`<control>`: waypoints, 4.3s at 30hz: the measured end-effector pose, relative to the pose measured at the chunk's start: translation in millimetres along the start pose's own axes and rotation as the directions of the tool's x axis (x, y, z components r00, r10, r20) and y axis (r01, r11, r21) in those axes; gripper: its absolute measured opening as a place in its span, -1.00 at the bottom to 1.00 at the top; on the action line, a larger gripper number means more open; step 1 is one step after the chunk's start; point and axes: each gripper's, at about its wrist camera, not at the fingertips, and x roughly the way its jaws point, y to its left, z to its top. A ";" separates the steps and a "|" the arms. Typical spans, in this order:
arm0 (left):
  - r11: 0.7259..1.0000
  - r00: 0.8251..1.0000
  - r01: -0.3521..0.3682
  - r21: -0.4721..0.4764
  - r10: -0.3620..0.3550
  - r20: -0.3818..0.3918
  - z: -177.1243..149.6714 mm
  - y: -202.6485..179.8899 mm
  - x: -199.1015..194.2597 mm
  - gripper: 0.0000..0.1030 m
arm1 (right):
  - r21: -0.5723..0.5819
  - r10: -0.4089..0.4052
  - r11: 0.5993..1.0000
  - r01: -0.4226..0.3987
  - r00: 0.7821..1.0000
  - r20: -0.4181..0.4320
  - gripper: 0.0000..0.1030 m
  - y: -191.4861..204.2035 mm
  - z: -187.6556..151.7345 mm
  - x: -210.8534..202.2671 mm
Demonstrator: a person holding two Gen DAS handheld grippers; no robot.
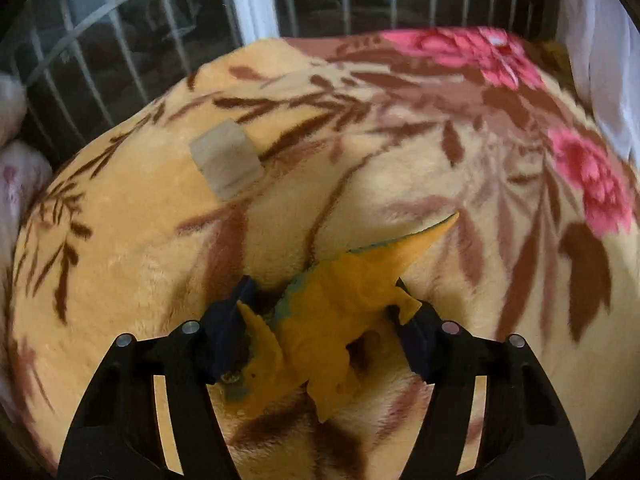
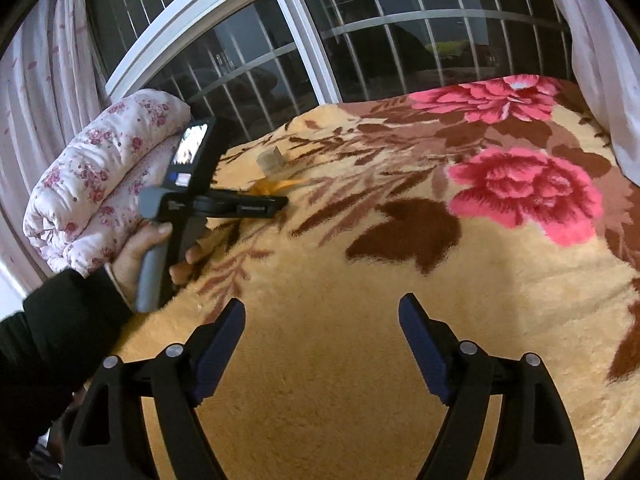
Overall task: Collect trash
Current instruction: 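Grasp the yellow toy dinosaur with the left tool, then grasp the wooden block with the right tool while the left holds the dinosaur, then carry the dinosaur and block down into the orange bin and release both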
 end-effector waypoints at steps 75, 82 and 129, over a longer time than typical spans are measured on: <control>0.989 0.982 -0.088 -0.122 0.107 0.155 -252.6 -114.5 -234.7 0.24 | -0.179 -0.078 0.981 0.080 0.997 0.016 -0.33 73.0 -130.9 -125.4; 0.998 0.998 -0.051 -0.025 0.052 0.028 -306.9 -142.0 -219.3 0.24 | -0.291 -0.082 0.956 0.033 0.984 -0.158 -0.33 79.4 -198.8 -127.5; 0.979 0.976 -0.146 -0.145 0.167 0.140 -275.0 -109.6 -230.3 0.80 | -0.101 -0.323 0.918 0.384 0.870 0.374 0.91 67.1 -126.2 -173.1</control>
